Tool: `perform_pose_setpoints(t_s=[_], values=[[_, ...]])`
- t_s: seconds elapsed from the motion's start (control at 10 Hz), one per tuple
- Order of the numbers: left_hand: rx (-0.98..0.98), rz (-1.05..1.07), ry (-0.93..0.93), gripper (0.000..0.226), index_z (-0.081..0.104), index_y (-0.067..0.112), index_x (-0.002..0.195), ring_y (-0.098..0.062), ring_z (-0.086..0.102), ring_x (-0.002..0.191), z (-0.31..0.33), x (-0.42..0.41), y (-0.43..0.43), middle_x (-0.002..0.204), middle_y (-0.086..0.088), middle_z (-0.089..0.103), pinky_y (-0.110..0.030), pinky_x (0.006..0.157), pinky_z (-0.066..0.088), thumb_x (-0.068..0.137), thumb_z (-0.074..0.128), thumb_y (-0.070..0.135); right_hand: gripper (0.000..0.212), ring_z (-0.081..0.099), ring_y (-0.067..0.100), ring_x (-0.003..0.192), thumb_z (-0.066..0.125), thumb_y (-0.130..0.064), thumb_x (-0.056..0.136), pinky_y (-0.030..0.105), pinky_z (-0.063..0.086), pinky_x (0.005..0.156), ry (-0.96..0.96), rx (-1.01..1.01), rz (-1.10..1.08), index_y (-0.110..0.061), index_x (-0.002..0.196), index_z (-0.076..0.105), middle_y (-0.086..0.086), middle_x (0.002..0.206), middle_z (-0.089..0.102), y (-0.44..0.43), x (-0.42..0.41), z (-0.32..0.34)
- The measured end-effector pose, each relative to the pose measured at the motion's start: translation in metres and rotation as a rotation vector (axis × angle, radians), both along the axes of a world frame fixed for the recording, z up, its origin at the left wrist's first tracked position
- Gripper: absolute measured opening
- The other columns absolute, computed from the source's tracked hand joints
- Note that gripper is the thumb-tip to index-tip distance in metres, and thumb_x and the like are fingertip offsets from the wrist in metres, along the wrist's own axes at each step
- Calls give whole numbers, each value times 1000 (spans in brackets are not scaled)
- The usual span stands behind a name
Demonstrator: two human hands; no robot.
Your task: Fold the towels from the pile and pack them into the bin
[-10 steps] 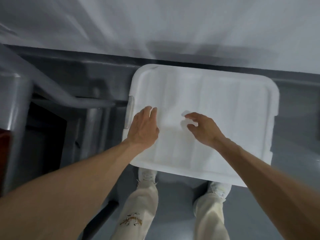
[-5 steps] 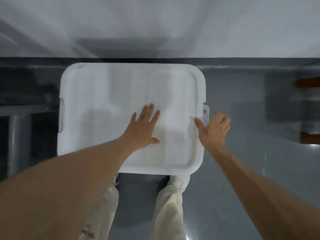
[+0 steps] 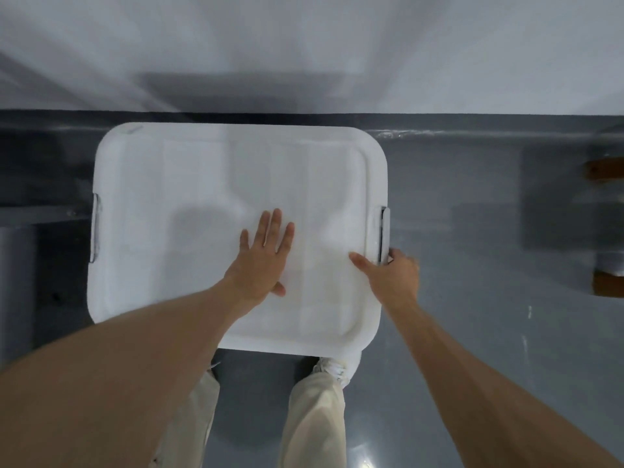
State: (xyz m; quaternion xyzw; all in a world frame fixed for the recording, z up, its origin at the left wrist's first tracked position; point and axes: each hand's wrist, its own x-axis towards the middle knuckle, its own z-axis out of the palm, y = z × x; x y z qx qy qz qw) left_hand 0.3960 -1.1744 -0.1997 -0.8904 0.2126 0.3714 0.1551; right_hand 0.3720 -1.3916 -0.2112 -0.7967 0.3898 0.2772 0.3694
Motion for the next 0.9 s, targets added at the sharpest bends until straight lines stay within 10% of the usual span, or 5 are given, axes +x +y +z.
perform_pose_setpoints(t_s=[0.3,0.7,0.9], values=[[6,-34,-6,122,-25,0,146,-45,-16,144,-3,-1,-4,152,-30,-26,-58,115,17,80,61,57,60,56,31,109,57,-41,93,37,45,87,-58,166,-156,-4,134,33,15,124,54,18,-13,-6],[-81,-17,-44,123,-22,0,147,-46,-16,143,-3,-3,2,153,-30,-26,-61,115,16,79,63,56,59,45,36,125,37,-45,99,50,33,106,28,-140,32,-1,138,28,18,135,46,39,-11,-9],[-368,306,59,98,2,13,155,-24,-9,150,18,4,14,162,-8,-12,-44,120,12,85,67,37,52,42,38,127,43,-21,99,49,31,109,-84,-196,58,-3,143,23,19,142,35,56,-9,19]])
